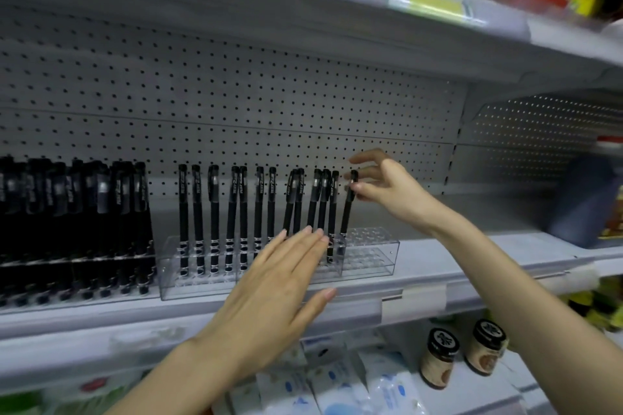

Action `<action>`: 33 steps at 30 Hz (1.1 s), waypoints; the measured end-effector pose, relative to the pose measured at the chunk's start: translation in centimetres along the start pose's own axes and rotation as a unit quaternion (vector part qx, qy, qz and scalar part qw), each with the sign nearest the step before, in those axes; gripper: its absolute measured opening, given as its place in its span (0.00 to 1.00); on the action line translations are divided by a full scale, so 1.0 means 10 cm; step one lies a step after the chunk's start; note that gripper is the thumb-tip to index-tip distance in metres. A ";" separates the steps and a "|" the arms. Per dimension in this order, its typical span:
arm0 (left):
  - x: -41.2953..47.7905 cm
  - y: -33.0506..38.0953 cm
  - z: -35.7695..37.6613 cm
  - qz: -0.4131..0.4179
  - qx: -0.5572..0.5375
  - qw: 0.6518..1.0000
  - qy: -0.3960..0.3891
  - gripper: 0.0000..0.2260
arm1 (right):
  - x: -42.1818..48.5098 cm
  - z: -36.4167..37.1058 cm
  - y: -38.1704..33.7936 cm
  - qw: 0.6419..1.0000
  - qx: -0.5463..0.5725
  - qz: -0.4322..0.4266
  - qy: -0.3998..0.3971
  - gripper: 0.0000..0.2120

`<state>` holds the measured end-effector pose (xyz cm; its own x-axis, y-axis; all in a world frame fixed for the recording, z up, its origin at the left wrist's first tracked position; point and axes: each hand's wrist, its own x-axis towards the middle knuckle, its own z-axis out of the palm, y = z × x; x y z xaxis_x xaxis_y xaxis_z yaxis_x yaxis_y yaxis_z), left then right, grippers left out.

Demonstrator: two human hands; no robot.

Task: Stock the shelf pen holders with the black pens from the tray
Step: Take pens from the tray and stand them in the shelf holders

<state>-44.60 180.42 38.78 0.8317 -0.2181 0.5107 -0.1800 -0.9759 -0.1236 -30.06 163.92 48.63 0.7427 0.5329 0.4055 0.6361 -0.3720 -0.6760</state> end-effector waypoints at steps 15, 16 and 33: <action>-1.66 -0.25 -0.21 -0.136 -0.266 0.948 0.113 0.25 | -1.54 1.57 -0.54 0.990 0.069 -0.094 -0.076 0.20; -1.88 -0.27 -0.14 -0.167 -0.277 0.940 0.105 0.24 | -1.66 1.83 -0.46 0.988 0.082 -0.079 -0.105 0.21; -3.64 -0.44 0.75 -0.429 -0.281 0.855 -0.074 0.32 | -2.50 3.66 0.49 0.933 -0.052 0.082 -0.348 0.20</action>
<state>-70.14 192.75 14.34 0.8337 0.5449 0.0896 0.3410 -0.6356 0.6926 -53.18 176.59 12.62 0.5390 0.8131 -0.2198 0.5695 -0.5441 -0.6161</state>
